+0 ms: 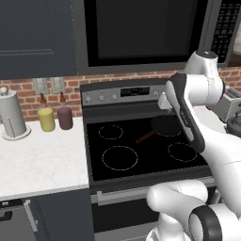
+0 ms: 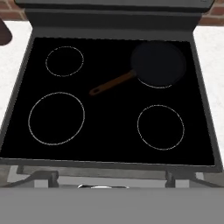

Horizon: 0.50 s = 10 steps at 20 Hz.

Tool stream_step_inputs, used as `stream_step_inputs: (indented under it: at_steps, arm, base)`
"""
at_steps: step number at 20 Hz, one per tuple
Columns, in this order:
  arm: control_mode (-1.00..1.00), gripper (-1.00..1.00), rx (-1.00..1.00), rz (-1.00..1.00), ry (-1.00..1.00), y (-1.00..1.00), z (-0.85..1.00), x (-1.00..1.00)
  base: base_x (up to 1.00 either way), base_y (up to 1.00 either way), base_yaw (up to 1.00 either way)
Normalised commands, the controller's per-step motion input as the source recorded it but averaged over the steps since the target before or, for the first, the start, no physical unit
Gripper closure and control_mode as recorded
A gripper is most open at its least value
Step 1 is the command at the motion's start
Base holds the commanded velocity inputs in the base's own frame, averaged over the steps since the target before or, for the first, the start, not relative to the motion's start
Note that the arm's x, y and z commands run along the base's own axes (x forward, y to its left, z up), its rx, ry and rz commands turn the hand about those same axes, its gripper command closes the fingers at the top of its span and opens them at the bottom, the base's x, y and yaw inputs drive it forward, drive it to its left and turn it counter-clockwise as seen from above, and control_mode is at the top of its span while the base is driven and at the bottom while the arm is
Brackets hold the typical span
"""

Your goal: Pick the kettle from the counter and place it on a stove burner. Then turn the burner on.

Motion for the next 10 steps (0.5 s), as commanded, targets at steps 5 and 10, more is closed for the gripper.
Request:
stream_step_inputs:
  at_steps: [5,10]
  arm:
    - [-1.0,-1.0,0.0,-0.07,-0.08,-0.74,0.0,-0.45]
    - [-1.0,-1.0,0.0,-0.11,-0.01,-0.82,0.0,-0.43]
  base:
    - [0.0,0.0,0.0]
    - [0.0,0.0,0.0]
